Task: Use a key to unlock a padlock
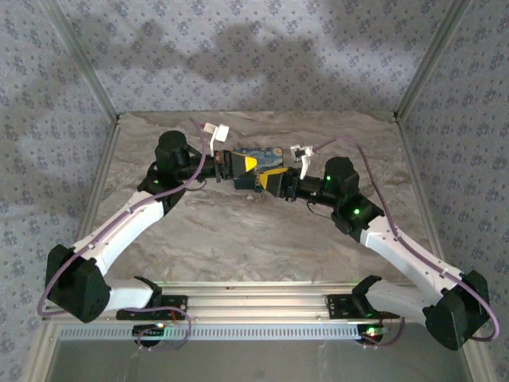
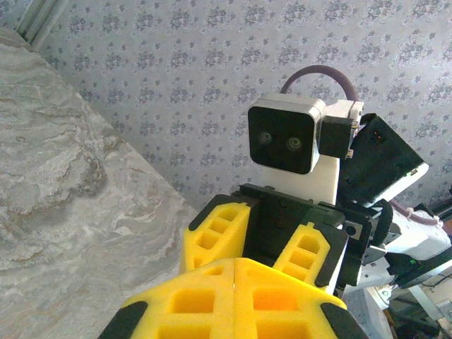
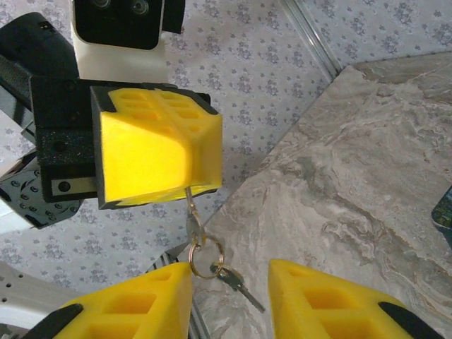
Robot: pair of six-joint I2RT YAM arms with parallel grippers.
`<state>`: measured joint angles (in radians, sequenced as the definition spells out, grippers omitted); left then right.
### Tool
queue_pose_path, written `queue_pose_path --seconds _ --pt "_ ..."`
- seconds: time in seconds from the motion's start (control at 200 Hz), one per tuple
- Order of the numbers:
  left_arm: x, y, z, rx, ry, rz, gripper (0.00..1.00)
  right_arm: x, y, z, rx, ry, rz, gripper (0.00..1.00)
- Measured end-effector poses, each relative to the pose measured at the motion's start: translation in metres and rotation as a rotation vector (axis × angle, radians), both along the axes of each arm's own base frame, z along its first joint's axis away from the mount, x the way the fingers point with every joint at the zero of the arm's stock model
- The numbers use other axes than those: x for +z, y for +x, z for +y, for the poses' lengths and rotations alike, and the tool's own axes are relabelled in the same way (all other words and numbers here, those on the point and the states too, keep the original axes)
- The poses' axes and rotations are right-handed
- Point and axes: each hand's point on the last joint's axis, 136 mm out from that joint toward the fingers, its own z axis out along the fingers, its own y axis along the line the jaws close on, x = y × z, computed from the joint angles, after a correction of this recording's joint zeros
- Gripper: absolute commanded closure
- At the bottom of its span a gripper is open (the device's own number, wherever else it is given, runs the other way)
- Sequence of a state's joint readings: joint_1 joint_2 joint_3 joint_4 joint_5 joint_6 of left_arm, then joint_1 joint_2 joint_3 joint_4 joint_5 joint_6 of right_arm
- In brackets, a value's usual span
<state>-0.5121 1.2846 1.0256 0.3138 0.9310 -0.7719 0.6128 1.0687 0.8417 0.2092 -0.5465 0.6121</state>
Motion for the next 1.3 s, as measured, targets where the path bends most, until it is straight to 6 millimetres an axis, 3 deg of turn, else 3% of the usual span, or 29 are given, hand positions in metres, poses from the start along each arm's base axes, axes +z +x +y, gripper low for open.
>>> queue_pose_path --seconds 0.26,0.555,0.864,1.299 --pt "-0.007 -0.002 0.0 -0.01 0.023 0.006 1.0 -0.001 -0.009 0.003 0.056 -0.012 0.0 0.61" --pt "-0.009 -0.014 0.001 -0.08 0.08 -0.036 1.0 0.015 -0.013 0.0 0.117 -0.04 -0.009 0.58" --pt "-0.004 -0.028 0.001 -0.156 0.079 -0.043 1.0 -0.003 -0.014 0.008 0.177 -0.076 0.055 0.58" --pt "-0.009 -0.028 0.003 -0.159 0.092 -0.018 1.0 0.002 -0.025 0.021 0.262 -0.06 0.048 1.0"
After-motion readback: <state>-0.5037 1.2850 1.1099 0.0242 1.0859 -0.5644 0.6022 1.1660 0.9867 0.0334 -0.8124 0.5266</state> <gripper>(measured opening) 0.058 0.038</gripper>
